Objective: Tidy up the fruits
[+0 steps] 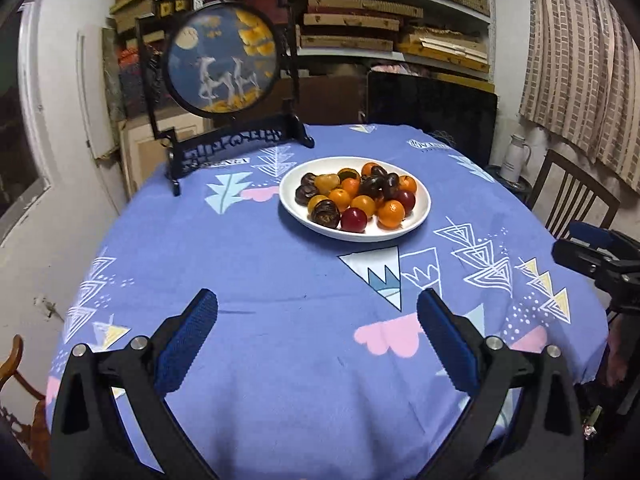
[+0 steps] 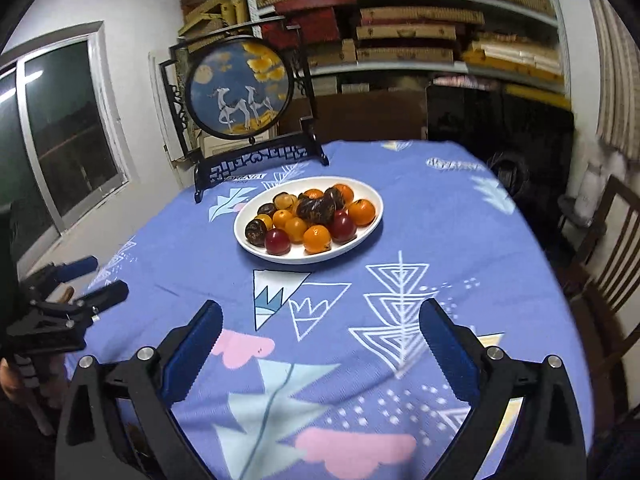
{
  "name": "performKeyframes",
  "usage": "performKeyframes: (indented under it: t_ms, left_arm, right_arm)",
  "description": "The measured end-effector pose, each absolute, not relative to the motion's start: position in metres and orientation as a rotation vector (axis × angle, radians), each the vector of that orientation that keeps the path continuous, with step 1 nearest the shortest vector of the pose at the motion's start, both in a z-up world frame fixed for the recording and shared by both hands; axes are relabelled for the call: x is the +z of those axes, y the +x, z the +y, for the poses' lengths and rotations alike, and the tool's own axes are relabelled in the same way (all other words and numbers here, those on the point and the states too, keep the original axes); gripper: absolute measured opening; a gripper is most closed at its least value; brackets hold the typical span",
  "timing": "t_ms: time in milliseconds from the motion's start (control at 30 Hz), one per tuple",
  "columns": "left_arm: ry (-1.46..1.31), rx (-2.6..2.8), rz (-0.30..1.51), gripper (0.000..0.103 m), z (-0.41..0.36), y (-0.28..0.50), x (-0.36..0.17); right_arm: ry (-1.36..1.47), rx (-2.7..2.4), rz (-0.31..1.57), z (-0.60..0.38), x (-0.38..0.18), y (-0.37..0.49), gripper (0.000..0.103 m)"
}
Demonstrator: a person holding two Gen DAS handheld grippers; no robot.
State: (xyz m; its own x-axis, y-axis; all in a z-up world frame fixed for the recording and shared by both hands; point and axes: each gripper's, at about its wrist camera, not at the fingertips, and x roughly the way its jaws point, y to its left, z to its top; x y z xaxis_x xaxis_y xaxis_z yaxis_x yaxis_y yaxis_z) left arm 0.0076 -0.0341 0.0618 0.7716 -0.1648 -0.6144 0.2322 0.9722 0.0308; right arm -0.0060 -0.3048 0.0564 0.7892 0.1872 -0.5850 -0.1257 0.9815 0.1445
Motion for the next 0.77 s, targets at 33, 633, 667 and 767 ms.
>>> performKeyframes:
  t_ms: [33,633,667,767]
  left_arm:
    - [0.11,-0.206,0.656,0.098,-0.033,-0.001,0.063]
    - [0.106,-0.122,0.62,0.098,-0.014,-0.032,0.077]
    - [0.109,-0.122,0.618,0.098,-0.014,-0.032,0.077]
    - [0.109,-0.125,0.618,0.098,-0.014,-0.03,0.077]
  right_arm:
    - [0.1,0.169,0.63,-0.307,0.058,-0.013,0.099]
    - [0.102,0.11,0.57,-0.319,0.066,-0.06,0.099]
    - [0.102,0.107,0.572,-0.319,0.065,-0.06,0.099]
    - [0.104,0.102,0.58,-0.32,0.065,-0.058,0.099]
